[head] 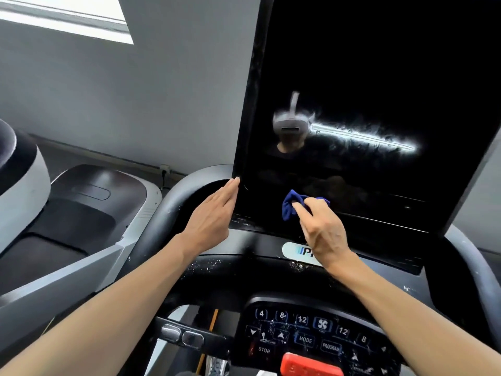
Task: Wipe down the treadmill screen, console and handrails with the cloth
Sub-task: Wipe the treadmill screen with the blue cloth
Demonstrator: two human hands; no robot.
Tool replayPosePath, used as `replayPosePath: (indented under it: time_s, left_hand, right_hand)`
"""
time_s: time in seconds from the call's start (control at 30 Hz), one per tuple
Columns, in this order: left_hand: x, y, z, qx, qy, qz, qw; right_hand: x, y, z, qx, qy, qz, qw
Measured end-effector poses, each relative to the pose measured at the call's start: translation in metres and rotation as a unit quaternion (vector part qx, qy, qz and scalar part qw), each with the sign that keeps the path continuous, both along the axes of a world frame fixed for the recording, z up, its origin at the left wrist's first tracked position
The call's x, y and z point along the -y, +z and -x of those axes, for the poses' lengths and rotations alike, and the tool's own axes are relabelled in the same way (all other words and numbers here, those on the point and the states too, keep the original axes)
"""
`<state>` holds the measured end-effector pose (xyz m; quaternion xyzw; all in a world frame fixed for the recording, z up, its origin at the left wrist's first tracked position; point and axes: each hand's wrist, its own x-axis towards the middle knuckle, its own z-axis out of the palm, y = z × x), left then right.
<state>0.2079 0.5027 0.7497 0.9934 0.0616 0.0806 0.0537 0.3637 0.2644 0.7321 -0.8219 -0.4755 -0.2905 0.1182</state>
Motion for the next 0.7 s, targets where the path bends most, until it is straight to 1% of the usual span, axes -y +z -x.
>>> replayPosePath:
  time_s: [0.07, 0.17, 0.23, 0.3, 0.4, 0.5, 0.6, 0.7]
  left_hand:
    - [0.006, 0.0, -0.002, 0.001, 0.008, 0.009, 1.0]
    - [0.013, 0.0, -0.003, -0.002, 0.019, 0.006, 1.0]
    - [0.014, 0.0, -0.003, -0.006, 0.02, 0.011, 1.0]
    - [0.014, 0.001, -0.005, 0.002, 0.026, 0.015, 1.0]
    - [0.02, 0.004, -0.009, 0.023, 0.042, 0.002, 0.999]
    - [0.033, 0.005, -0.017, 0.046, 0.029, -0.021, 0.998]
    - [0.05, 0.006, -0.026, 0.048, 0.016, -0.036, 0.998]
    - [0.068, 0.005, -0.034, 0.04, 0.002, -0.034, 0.999]
  right_hand:
    - [-0.002, 0.001, 0.001, -0.001, -0.014, -0.01, 1.0]
    - [-0.049, 0.005, 0.017, 0.016, 0.007, -0.025, 1.0]
    - [-0.082, 0.007, 0.029, -0.001, 0.02, -0.03, 0.999]
    - [-0.097, 0.008, 0.035, -0.021, 0.022, -0.036, 0.999]
    - [-0.081, 0.003, 0.029, -0.024, 0.009, -0.039, 0.999]
    - [-0.046, -0.006, 0.019, -0.039, -0.033, -0.056, 0.997]
    - [-0.02, -0.011, 0.016, -0.063, -0.085, -0.061, 0.993]
    - [-0.015, -0.003, 0.018, -0.095, -0.131, -0.091, 0.983]
